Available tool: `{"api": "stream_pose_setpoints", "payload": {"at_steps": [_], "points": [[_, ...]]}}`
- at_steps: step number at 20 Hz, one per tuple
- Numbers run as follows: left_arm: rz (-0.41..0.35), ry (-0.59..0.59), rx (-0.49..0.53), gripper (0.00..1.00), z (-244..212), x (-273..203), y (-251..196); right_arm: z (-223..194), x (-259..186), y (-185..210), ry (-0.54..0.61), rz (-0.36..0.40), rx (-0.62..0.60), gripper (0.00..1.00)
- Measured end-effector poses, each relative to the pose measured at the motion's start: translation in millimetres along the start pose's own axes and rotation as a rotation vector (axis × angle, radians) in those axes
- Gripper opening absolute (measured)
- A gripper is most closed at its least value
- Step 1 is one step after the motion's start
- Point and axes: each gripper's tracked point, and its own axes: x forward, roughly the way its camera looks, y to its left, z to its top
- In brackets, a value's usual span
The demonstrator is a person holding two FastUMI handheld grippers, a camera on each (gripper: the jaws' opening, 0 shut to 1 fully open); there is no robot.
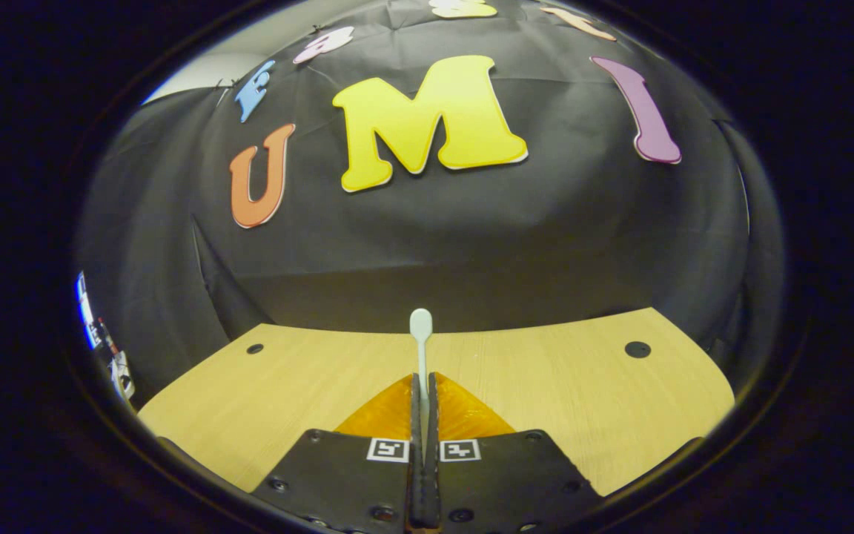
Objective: Put the toothbrush and toothpaste on the desktop into the cup, then pick up the cup and place it on the coaster on the desktop.
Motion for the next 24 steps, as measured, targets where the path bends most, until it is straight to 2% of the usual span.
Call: {"api": "stream_pose_setpoints", "payload": {"at_steps": [3, 6, 7, 8, 9, 10, 13, 14, 15, 16, 18, 19, 24], "points": [[0.0, -0.018, 0.014, 0.35, 8.9, 0.0, -3.8, -10.1, -1.9, -3.3, 0.015, 0.004, 0.0, 0.01], [-0.004, -0.037, 0.023, 0.34, 17.6, -3.4, -8.7, -18.0, -9.1, -1.9, 0.021, 0.017, 0.003, 0.07], [-0.006, -0.045, 0.026, 0.34, 19.8, -4.2, -9.7, -16.3, -10.7, -2.3, 0.024, 0.017, 0.002, 0.12], [-0.009, -0.052, 0.03, 0.34, 23.5, -5.7, -11.5, -17.1, -15.8, -2.0, 0.023, 0.022, 0.005, 0.23], [-0.013, -0.06, 0.036, 0.34, 26.2, -7.8, -13.2, -15.7, -19.6, -1.7, 0.024, 0.025, 0.01, 0.26], [-0.018, -0.069, 0.044, 0.35, 30.3, -10.0, -15.4, -14.8, -22.9, -3.1, 0.023, 0.022, 0.011, 0.35], [-0.03, -0.109, 0.053, 0.35, 44.4, -19.0, -22.0, -5.5, -37.4, -5.9, 0.012, 0.012, 0.009, 0.46], [-0.033, -0.126, 0.054, 0.34, 50.5, -20.8, -23.1, -2.9, -43.0, -7.0, 0.01, 0.008, 0.008, 0.57], [-0.041, -0.145, 0.054, 0.35, 57.2, -21.7, -25.9, 2.7, -50.8, -9.2, 0.006, 0.002, 0.008, 0.62], [-0.05, -0.166, 0.05, 0.35, 64.7, -23.1, -30.1, 8.0, -57.7, -11.1, 0.003, -0.003, 0.007, 0.71], [-0.077, -0.22, 0.043, 0.34, 81.8, -21.3, -42.2, 20.7, -76.1, -16.1, -0.004, -0.013, -0.006, 0.77], [-0.094, -0.25, 0.04, 0.34, 91.0, -18.6, -49.0, 28.4, -87.3, -20.3, -0.01, -0.02, -0.016, 0.84], [-0.201, -0.352, 0.004, 0.34, 114.9, 16.9, -95.3, 44.5, -140.4, -45.8, -0.014, -0.075, -0.061, 0.92]]}}
